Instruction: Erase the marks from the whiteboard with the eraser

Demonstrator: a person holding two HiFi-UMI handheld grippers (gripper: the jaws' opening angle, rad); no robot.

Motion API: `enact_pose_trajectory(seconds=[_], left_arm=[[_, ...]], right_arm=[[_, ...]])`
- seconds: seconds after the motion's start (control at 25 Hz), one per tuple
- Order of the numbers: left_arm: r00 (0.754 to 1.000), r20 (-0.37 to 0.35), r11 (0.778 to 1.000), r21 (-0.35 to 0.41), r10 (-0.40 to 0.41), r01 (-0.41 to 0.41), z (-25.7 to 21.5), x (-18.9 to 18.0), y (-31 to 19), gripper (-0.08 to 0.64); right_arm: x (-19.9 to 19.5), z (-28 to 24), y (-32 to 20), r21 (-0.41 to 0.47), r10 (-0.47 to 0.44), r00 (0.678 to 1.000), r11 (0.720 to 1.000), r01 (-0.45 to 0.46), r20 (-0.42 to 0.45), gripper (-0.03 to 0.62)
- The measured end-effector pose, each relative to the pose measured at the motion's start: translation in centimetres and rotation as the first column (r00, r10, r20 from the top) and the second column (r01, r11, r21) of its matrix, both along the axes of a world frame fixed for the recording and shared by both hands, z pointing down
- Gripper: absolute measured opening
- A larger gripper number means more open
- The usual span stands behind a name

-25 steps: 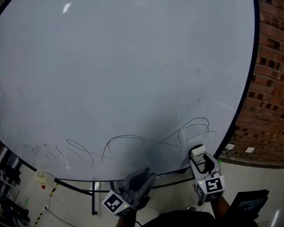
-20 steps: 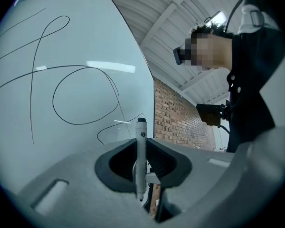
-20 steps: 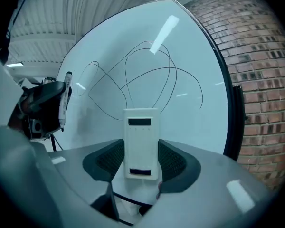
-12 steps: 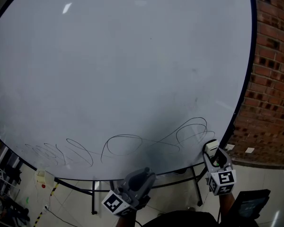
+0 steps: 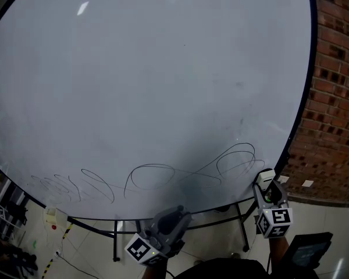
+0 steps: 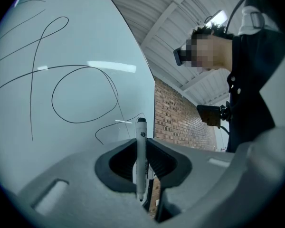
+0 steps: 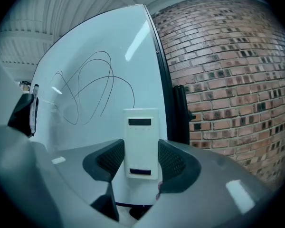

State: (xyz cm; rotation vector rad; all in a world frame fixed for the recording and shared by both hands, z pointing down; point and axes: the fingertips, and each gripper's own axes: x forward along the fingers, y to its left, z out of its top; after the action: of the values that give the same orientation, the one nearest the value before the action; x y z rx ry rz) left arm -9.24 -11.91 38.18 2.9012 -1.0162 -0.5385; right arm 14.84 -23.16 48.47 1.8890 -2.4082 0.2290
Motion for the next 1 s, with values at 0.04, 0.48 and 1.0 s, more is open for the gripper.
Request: enact_pose_trajectory(seconds=[0.04, 0.48, 1.0], left_arm=[[1.000, 0.001, 1.000, 0.001, 0.001, -0.001, 0.0, 0.1, 0.0, 0.061], [1.000, -0.020, 1.000, 0.027, 0.015, -0.014, -0.6, 0.9, -0.2, 0.061], [1.000, -0.023, 1.000, 0.025, 0.018, -0.017, -0.7, 1.8, -0.5, 0.061]], right_arm=[[-0.5, -0.1, 0.0, 0.006, 0.000, 1.000, 1.000, 0.000, -0.002, 0.225], [-12.9, 1.1, 2.9, -0.026, -0.313, 0.941, 0.950, 0.312, -0.130, 0.225], [1.4, -1.1, -0.3, -0.003, -0.051, 0.997, 0.999, 0.051, -0.054, 0.226]])
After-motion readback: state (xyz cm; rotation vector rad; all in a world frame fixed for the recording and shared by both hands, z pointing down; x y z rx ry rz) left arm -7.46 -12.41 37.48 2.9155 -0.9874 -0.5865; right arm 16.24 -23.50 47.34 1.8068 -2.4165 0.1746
